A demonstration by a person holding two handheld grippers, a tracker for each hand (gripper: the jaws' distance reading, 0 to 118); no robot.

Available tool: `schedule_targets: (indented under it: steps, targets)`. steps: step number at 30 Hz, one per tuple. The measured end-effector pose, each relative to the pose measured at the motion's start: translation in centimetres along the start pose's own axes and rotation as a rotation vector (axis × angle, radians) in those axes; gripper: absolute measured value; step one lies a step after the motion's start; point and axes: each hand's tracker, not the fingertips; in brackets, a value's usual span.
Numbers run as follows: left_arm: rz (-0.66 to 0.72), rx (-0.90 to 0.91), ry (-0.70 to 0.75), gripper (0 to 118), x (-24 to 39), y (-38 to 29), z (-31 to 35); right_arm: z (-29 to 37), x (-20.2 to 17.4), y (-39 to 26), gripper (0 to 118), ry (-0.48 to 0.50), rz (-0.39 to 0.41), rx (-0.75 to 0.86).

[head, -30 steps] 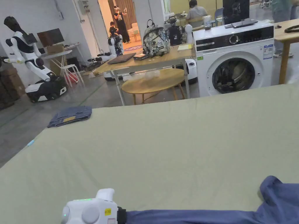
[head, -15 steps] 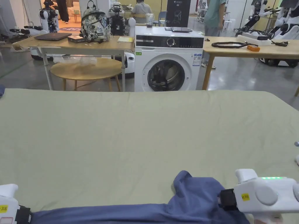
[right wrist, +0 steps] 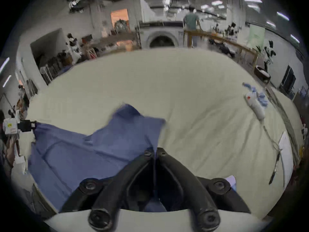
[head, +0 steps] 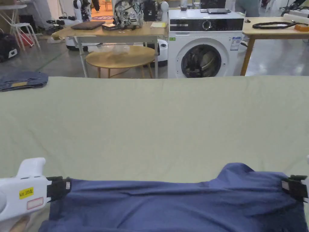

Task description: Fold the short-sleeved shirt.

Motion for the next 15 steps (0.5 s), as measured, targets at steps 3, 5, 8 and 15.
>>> schedule_targets:
  steps: [3, 5, 8, 15]
  targets:
    - [0.049, 0.058, -0.018, 0, -0.5, -3.8, 6.1, 5.9, -0.4, -4.7, 0, -0.012, -0.011, 0.045]
    - [0.093, 0.104, -0.020, 0, -0.8, -7.0, 9.4, 8.9, -0.5, -8.5, 0, -0.038, -0.051, 0.072]
    - [0.110, 0.059, 0.007, 0, -1.5, -11.0, 11.6, 11.7, -0.4, -13.5, 0, -0.082, -0.109, 0.062]
    - [0.147, -0.068, 0.038, 0, -3.2, -16.9, 9.7, 11.3, -0.8, -18.4, 0, -0.089, -0.158, -0.023]
